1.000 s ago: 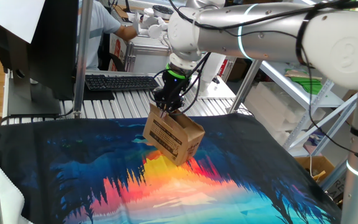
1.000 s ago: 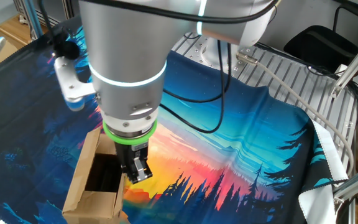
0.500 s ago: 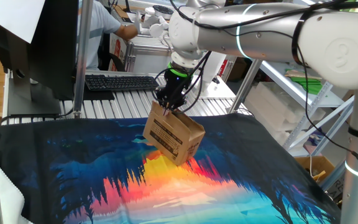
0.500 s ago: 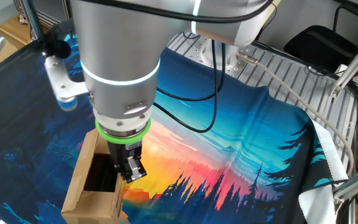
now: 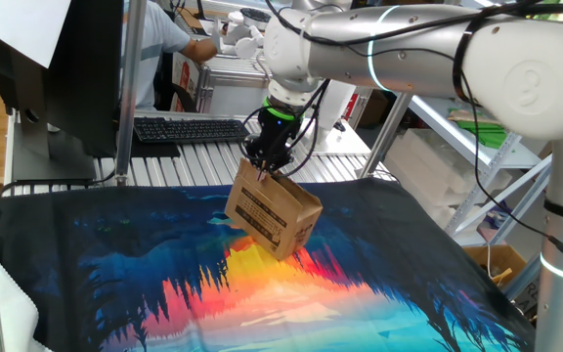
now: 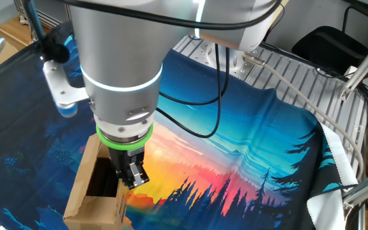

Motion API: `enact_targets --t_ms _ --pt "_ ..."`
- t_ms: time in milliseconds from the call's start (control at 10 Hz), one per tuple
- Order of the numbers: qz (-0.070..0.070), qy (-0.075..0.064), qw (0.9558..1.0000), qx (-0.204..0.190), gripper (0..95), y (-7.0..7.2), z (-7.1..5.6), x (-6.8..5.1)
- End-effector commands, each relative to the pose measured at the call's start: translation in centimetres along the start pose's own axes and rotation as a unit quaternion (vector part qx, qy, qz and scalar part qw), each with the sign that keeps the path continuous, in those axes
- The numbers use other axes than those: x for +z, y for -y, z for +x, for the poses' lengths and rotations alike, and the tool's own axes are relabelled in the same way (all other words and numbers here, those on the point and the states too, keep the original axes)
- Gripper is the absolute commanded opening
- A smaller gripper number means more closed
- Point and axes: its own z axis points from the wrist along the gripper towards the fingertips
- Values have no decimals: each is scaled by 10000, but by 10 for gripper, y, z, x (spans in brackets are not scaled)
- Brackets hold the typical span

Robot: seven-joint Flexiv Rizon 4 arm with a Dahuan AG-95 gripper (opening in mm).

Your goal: Cover the box

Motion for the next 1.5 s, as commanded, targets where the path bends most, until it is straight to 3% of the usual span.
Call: enact_targets --t_ms 100,300,700,1000,1200,1500 --pt "-2 74 10000 -22 0 2 -2 2" --pt "20 224 9997 -30 0 5 -2 3" --pt "10 344 9994 12 0 7 -3 0" --pt "-4 283 9996 76 0 6 -3 -1" --pt "-63 167 9997 161 0 5 -3 -1" --pt "-6 67 9993 380 0 5 -3 -1"
